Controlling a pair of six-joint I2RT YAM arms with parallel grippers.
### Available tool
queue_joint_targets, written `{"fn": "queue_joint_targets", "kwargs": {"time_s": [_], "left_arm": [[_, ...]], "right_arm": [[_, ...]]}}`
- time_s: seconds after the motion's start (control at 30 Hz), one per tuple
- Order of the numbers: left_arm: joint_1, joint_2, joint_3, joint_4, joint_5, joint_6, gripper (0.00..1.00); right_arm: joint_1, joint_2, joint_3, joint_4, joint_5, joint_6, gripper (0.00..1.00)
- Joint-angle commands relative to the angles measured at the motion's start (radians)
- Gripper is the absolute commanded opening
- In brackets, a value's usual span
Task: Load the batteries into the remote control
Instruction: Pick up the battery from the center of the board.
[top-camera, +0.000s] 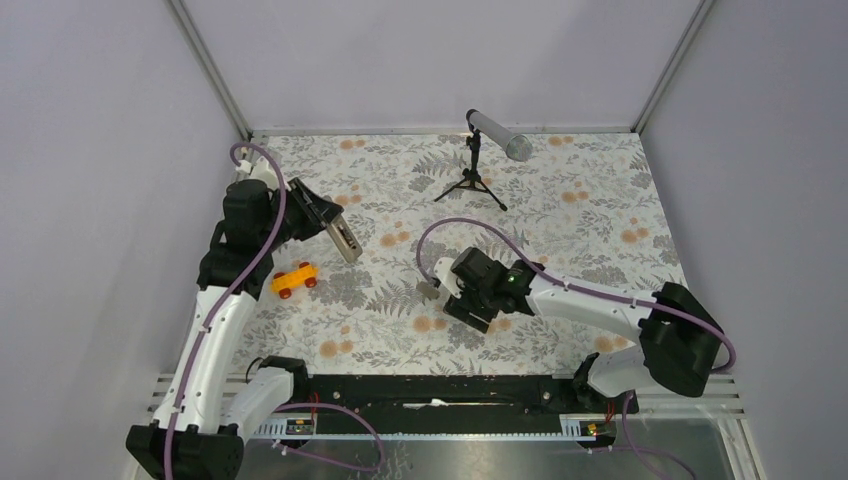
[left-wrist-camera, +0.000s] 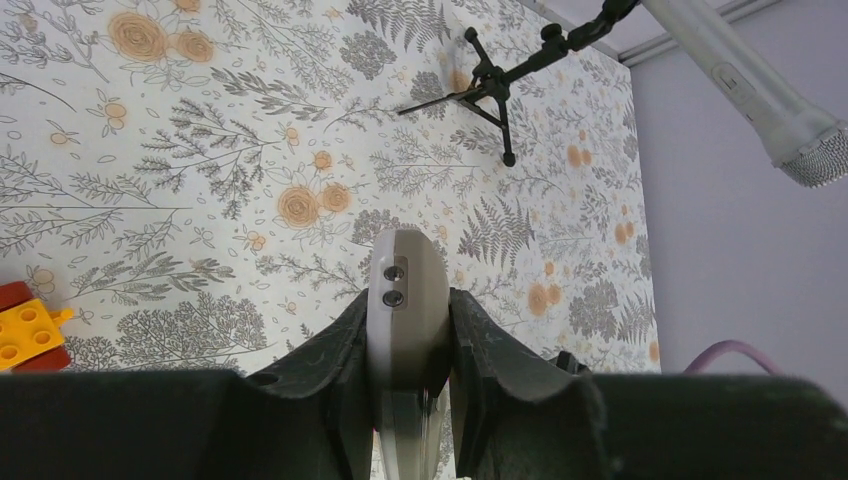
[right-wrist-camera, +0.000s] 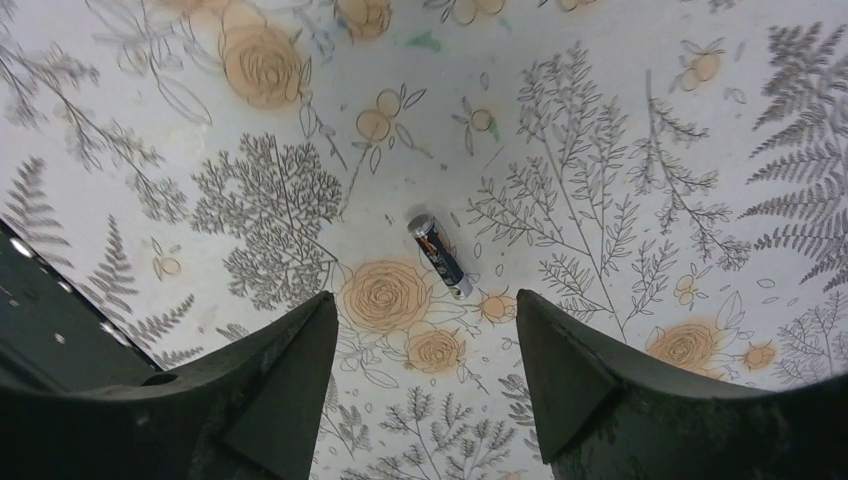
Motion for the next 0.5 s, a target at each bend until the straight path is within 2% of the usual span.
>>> {"fn": "queue_joint_targets", "kwargs": {"time_s": [0.0, 0.27, 0.47], "left_arm": [[0.027, 0.007, 0.002, 0.055, 0.016, 0.005, 0.0], [0.058, 0.043, 0.016, 0.054, 0.033, 0.008, 0.0], [0.073, 0.051, 0.01, 0.065, 0.044, 0.006, 0.0]], "right_arm": [[0.0, 0.059, 0.043, -0.078, -0.048, -0.166, 0.71], [-0.001, 0.172, 0.086, -0.115, 0.018, -0.252, 0.57], [-0.001, 0.229, 0.086, -0.06, 0.037, -0.271, 0.56]]}}
